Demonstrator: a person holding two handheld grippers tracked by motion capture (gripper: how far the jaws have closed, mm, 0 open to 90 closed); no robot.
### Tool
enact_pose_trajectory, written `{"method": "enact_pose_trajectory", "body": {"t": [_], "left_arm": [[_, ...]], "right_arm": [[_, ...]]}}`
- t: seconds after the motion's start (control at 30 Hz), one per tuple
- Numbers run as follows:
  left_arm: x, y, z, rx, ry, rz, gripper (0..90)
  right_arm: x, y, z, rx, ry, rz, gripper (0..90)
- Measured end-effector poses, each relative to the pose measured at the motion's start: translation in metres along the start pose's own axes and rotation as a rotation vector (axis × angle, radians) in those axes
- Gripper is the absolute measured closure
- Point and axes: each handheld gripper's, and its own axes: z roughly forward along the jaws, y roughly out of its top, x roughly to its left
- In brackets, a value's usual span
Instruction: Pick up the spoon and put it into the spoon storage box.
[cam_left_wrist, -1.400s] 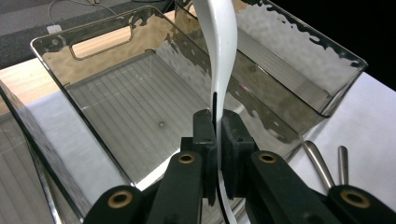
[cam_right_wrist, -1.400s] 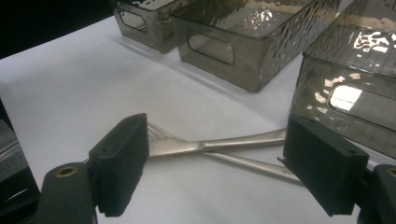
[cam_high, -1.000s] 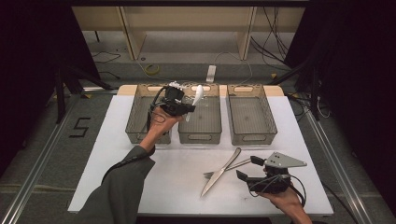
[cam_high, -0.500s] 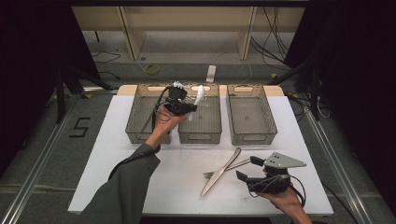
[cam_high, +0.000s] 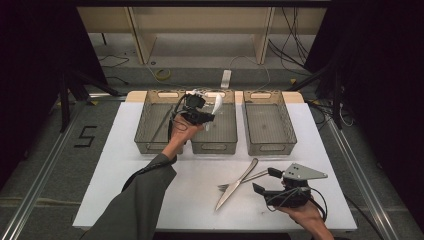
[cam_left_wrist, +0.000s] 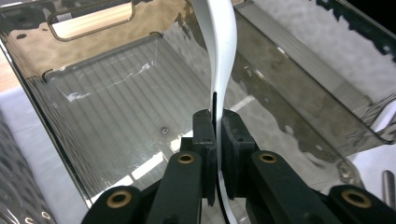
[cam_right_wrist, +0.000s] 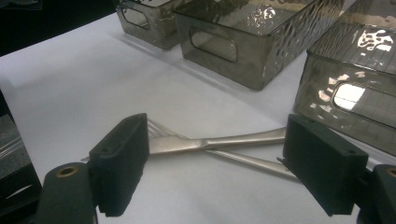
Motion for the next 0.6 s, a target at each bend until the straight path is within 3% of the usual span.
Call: {"method": "enact_pose_trajectory", "body": {"t": [0.13,0.27,0.33,0.4,0.5,0.6], "left_arm": [[0.001,-0.001,0.004,0.007,0.004,-0.016,84.7],[0.001,-0.002,0.007,0.028,0.014,-0.006,84.4],[0.002,-0.002,0.007,0.025,0.009,-0.024,83.5],[0.004,-0.001,0.005,0.012,-0.003,-0.051,73.4],[0.003,0.002,0.0,0.008,0.003,-0.057,60.7],[0.004,0.003,-0.009,-0.011,-0.004,-0.076,52.3]], "right_arm": [[0.0,0.0,0.0,0.001,0.002,0.0,23.6],[0.0,0.0,0.0,0.004,0.002,0.001,23.6],[0.0,0.0,0.0,0.002,0.003,0.001,23.6],[0.0,0.0,0.0,0.002,0.003,0.0,23.6],[0.0,0.0,0.0,0.002,0.0,0.004,23.6],[0.0,0.0,-0.001,-0.001,-0.001,0.004,23.6]]}}
